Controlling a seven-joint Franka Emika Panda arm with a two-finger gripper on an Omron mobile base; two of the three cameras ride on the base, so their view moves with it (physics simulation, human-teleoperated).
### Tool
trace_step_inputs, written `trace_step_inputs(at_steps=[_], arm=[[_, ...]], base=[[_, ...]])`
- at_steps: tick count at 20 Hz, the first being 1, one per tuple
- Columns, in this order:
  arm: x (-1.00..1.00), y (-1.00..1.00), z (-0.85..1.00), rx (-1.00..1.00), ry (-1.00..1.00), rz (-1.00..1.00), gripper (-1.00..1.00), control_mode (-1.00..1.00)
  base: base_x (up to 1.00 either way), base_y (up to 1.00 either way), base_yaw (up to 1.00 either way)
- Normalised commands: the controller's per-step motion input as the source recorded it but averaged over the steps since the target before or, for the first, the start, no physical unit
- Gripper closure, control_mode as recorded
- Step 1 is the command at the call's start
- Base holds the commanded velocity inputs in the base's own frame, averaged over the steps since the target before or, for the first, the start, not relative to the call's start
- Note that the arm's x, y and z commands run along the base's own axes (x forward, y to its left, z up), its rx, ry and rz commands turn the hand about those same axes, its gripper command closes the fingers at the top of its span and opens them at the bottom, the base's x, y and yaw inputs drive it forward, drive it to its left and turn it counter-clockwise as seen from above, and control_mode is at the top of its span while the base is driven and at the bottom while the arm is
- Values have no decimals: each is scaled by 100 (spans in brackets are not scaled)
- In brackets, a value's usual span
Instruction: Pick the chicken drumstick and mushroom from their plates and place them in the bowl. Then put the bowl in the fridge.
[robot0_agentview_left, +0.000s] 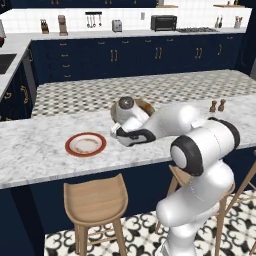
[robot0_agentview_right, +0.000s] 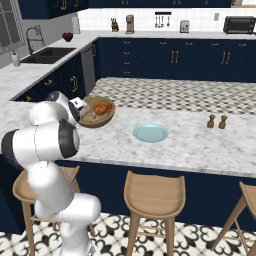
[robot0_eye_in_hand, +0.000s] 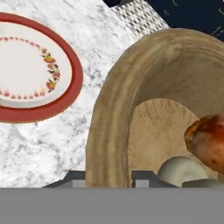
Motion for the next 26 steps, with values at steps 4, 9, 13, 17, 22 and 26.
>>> trace_step_inputs(at_steps=[4,9,13,17,22,26], arm=[[-33,-39,96,-1,20,46,100,-100],[-22,-40,84,-8,32,43,100,-100],[-31,-29,24,-33,6,35,100,-100],[-36,-46,21,-27,-27,36,100,-100],[-85,-48,23,0,-53,31,100,-100],[-92,-5,17,0,-2,-2,100,-100]], base=[[0,0,0],[0,0,0],[0,0,0],[0,0,0],[0,0,0],[0,0,0]])
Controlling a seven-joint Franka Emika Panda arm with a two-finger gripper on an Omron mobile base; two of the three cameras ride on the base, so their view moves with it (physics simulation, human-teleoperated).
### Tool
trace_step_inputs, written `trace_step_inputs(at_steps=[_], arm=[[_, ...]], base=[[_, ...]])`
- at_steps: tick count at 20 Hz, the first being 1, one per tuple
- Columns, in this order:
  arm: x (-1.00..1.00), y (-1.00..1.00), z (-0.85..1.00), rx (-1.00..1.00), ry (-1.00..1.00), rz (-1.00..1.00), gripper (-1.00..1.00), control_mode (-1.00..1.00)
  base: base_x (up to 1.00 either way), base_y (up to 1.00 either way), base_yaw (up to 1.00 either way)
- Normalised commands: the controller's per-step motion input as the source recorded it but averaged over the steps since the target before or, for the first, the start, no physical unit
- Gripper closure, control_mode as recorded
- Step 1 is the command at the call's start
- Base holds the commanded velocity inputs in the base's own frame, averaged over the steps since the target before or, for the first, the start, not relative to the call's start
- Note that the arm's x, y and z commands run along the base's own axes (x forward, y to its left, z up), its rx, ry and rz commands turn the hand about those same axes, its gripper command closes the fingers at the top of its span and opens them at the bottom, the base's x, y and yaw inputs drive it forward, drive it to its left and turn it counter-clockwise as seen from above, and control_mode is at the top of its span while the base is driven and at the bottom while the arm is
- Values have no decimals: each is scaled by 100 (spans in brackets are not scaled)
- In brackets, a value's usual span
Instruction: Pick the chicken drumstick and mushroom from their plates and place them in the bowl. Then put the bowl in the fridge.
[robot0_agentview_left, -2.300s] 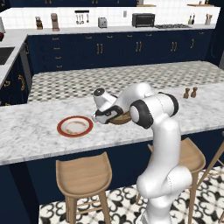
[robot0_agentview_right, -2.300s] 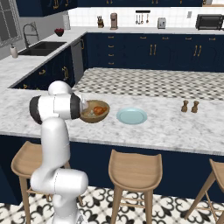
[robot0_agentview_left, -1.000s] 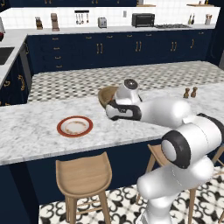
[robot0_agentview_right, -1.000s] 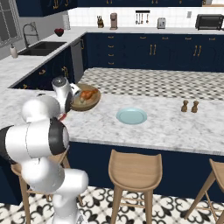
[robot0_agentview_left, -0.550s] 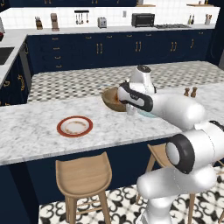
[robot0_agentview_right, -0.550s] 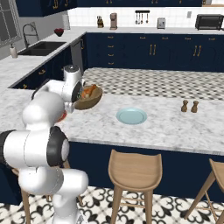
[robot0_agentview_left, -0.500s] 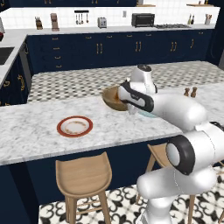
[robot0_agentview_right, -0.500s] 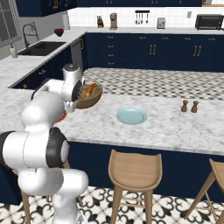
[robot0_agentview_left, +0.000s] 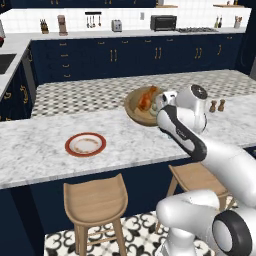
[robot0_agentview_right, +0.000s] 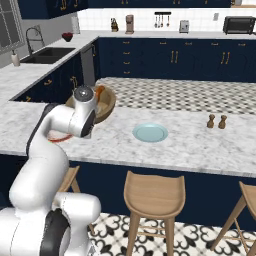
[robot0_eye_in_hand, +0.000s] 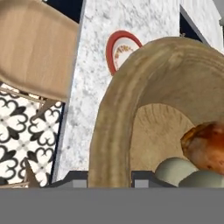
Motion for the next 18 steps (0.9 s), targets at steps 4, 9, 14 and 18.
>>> trace_step_inputs(at_steps=[4,9,14,18], arm=[[-66,0,46,17,23,-18,100,-100],[-38,-20,16,26,28,-9,100,-100],[-41,-8,-16,-6,-1,-1,100,-100],[-43,-4,-34,-15,-4,-1,100,-100]], base=[[0,0,0],[0,0,0],[0,0,0],[0,0,0]])
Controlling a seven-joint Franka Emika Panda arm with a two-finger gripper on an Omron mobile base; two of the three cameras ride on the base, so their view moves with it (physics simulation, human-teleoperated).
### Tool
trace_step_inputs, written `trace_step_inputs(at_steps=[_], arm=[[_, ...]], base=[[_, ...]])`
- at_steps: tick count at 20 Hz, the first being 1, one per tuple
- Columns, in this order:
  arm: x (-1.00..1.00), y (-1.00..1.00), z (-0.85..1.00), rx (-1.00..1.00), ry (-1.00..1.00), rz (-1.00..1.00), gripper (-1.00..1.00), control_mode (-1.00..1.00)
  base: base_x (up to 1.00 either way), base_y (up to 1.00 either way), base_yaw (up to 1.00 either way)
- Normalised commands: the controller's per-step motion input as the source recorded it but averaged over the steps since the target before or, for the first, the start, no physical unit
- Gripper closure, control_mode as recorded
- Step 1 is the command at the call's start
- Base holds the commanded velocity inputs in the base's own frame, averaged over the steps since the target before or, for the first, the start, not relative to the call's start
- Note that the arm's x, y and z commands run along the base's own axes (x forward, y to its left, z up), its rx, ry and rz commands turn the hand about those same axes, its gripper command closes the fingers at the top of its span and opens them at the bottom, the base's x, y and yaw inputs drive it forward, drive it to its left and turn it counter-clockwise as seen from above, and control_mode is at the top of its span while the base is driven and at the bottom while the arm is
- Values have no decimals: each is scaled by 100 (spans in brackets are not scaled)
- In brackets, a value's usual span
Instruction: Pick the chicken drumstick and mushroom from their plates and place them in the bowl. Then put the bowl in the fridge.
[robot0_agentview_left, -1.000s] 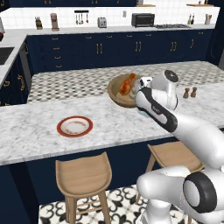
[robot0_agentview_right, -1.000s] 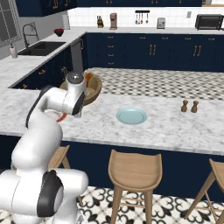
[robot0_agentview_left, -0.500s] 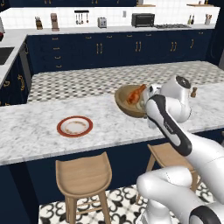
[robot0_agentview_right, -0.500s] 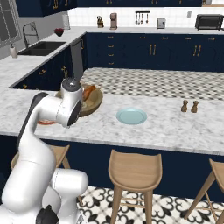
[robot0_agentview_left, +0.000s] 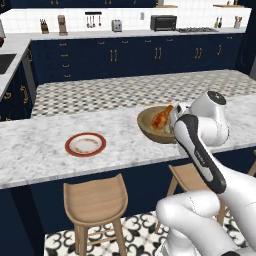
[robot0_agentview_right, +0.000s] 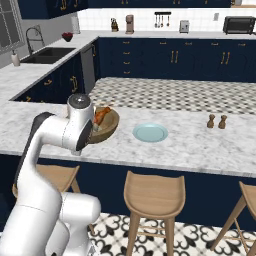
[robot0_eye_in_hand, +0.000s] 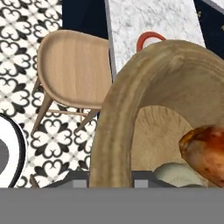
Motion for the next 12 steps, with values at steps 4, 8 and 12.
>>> trace_step_inputs(at_steps=[4,8,12], arm=[[-32,-2,-25,-7,-3,0,100,-100],[0,0,0,0,0,0,100,-100],[-2,0,0,0,0,0,100,100]], base=[[0,0,0],[0,0,0],[-10,-2,0]])
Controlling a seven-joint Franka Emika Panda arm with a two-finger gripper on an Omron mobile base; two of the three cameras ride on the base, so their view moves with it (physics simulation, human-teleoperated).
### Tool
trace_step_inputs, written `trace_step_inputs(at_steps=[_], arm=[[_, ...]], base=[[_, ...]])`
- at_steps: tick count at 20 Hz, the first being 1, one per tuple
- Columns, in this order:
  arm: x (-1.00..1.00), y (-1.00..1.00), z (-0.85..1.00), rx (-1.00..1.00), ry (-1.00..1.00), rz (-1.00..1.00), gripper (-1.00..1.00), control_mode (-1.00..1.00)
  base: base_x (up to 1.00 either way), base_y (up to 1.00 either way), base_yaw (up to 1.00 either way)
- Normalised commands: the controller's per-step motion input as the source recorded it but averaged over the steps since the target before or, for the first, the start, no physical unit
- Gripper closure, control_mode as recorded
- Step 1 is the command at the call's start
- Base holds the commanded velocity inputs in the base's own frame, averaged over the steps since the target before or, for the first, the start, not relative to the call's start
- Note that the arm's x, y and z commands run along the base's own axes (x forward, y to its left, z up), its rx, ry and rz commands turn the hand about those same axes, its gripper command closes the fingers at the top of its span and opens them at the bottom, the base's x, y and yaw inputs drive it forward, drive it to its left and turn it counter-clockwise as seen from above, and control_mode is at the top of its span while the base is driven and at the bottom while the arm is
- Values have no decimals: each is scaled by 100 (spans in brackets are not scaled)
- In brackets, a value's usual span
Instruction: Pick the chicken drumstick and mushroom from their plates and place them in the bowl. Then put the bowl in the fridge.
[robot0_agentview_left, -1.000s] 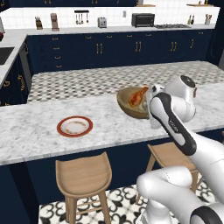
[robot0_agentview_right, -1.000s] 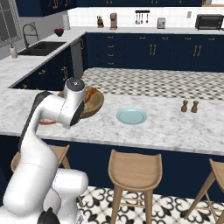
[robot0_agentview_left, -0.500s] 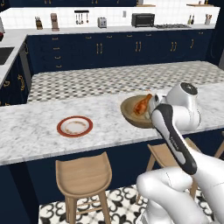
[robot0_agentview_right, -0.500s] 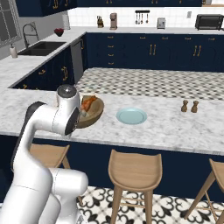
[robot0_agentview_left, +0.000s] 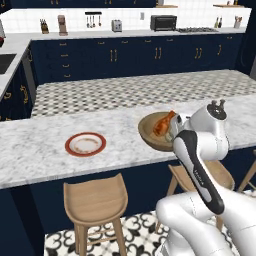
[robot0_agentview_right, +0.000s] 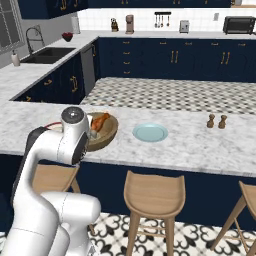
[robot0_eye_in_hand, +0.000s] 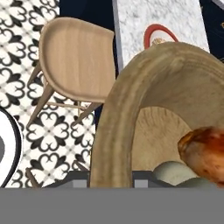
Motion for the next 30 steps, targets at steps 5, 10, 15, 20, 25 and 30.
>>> trace_step_inputs(at_steps=[5,10,15,20,25,30], arm=[[0,0,0,0,0,0,100,100],[0,0,0,0,0,0,100,100],[0,0,0,0,0,0,100,100],[0,0,0,0,0,0,100,100],[0,0,0,0,0,0,100,100],[0,0,0,0,0,0,100,100]], base=[[-90,-26,-36],[-19,-72,-64],[12,-100,-50],[64,-100,-20],[82,-100,4],[75,-100,24]])
